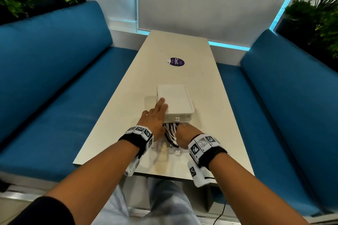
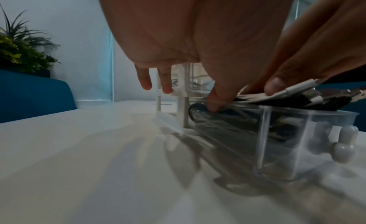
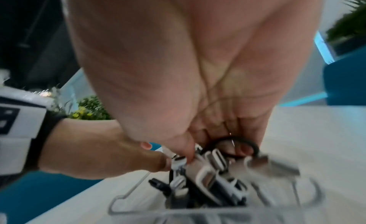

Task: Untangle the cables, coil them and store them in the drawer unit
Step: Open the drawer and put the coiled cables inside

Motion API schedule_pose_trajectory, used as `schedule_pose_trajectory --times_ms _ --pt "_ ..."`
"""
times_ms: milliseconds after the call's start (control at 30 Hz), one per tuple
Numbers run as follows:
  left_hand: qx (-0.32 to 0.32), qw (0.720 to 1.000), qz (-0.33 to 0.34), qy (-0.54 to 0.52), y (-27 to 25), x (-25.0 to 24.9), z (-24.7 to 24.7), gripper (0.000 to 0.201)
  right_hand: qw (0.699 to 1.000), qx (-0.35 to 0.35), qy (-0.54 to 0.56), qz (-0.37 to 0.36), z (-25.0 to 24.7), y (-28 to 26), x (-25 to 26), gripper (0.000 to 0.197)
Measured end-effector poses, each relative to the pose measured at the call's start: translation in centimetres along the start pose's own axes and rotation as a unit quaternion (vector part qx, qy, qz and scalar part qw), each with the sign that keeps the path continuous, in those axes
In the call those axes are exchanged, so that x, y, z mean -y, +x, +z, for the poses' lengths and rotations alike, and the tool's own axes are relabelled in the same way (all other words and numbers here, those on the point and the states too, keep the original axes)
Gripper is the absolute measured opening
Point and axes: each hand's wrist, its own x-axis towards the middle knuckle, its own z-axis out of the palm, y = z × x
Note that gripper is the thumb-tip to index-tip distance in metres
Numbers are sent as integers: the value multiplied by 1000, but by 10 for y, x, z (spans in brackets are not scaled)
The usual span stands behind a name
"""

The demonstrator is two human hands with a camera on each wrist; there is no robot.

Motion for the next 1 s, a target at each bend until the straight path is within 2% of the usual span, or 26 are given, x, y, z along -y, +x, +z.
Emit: schedule_pose_trajectory --times_ms 100,267,467,533,633,733,833,1000 --pt "5 1000 9 -20 -2 1 0 84 995 -12 -95 7 6 7 -4 16" --pt "4 999 12 -30 -1 0 0 83 998 -7 -54 41 11 19 -4 38" --pt "16 999 27 -21 -1 2 -7 81 982 -182 18 46 36 25 -6 26" --pt "25 999 24 -22 -2 5 -9 81 975 -207 57 54 33 25 -8 21" --pt "41 999 13 -28 0 8 -10 85 961 -216 154 73 17 20 -16 18" --pt "45 999 2 -12 1 5 -9 101 961 -163 214 63 0 12 -30 18" --pt "22 1000 -13 3 -1 -1 -5 109 970 -112 211 31 -3 10 -41 35" --pt "5 998 -15 57 2 -5 3 113 954 -169 246 22 25 17 -35 36"
